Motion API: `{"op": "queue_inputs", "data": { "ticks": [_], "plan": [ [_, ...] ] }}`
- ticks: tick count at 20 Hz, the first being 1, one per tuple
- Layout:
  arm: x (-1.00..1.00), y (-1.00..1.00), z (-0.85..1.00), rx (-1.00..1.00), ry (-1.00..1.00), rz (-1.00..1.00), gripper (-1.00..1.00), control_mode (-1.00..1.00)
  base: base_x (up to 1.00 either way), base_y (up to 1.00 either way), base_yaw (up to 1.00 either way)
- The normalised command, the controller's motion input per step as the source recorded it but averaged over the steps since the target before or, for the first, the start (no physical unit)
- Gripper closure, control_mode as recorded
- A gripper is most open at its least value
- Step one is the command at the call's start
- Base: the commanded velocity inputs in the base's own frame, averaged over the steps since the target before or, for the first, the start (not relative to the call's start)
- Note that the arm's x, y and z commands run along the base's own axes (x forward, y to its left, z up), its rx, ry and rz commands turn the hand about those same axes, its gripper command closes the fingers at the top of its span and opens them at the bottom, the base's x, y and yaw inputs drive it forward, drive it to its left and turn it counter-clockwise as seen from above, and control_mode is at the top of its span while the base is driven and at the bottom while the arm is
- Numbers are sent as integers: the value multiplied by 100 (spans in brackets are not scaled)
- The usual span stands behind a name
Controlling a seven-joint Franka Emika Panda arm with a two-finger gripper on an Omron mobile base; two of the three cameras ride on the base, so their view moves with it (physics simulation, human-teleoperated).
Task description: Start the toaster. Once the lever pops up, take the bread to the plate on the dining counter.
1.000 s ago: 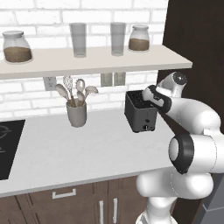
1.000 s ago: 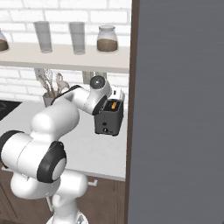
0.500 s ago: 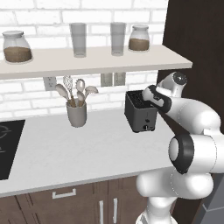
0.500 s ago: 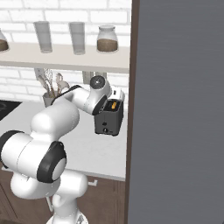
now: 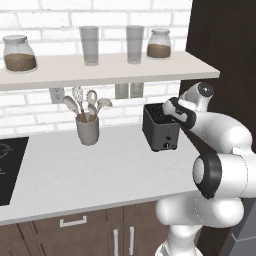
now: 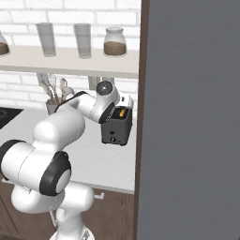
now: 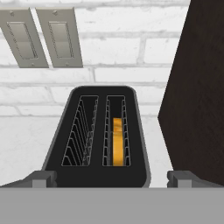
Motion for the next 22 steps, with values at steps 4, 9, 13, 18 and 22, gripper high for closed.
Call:
{"op": "queue_inputs", "data": {
  "ticks": [4, 9, 13, 18, 22],
  "plan": [
    [0, 0, 0, 0, 0, 0, -100, -100, 0, 0, 0],
    [0, 0, 0, 0, 0, 0, -100, -100, 0, 0, 0],
    [0, 0, 0, 0, 0, 0, -100, -100, 0, 0, 0],
    [0, 0, 0, 0, 0, 0, -100, -100, 0, 0, 0],
    [0, 0, 0, 0, 0, 0, -100, -100, 0, 0, 0]
  ]
}}
